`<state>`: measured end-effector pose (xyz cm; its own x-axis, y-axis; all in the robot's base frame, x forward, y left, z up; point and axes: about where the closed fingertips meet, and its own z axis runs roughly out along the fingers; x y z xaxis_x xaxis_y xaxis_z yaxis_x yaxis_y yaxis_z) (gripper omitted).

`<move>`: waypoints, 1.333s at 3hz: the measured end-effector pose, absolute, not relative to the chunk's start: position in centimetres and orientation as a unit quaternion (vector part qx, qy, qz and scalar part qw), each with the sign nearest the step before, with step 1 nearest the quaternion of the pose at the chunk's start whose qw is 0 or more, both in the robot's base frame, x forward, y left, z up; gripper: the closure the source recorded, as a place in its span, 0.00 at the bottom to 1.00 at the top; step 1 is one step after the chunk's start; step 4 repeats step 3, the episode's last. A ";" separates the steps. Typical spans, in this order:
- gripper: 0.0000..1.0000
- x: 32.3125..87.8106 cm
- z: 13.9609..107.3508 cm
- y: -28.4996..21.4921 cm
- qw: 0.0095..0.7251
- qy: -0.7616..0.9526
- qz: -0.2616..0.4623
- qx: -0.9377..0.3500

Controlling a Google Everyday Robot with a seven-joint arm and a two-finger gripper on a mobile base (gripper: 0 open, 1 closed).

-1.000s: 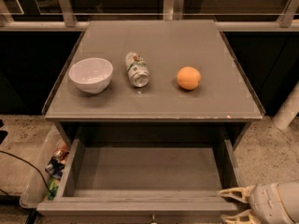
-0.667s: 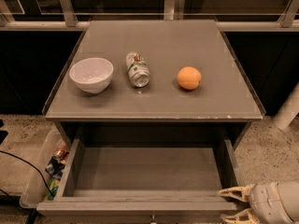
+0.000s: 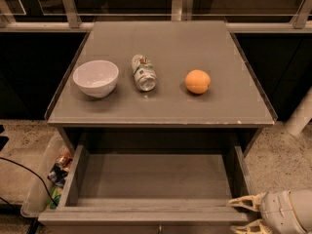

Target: Open top drawer

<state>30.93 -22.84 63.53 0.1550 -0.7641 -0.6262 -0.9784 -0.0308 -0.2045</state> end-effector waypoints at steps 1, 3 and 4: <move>0.23 30.9 63.5 -22.8 0.305 0.626 0.176 -0.696; 0.00 30.9 63.5 -22.8 0.305 0.626 0.176 -0.696; 0.00 30.9 63.5 -22.8 0.305 0.626 0.176 -0.696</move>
Offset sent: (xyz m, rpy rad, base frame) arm 0.0000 0.0000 0.0000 0.0000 0.0000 0.0000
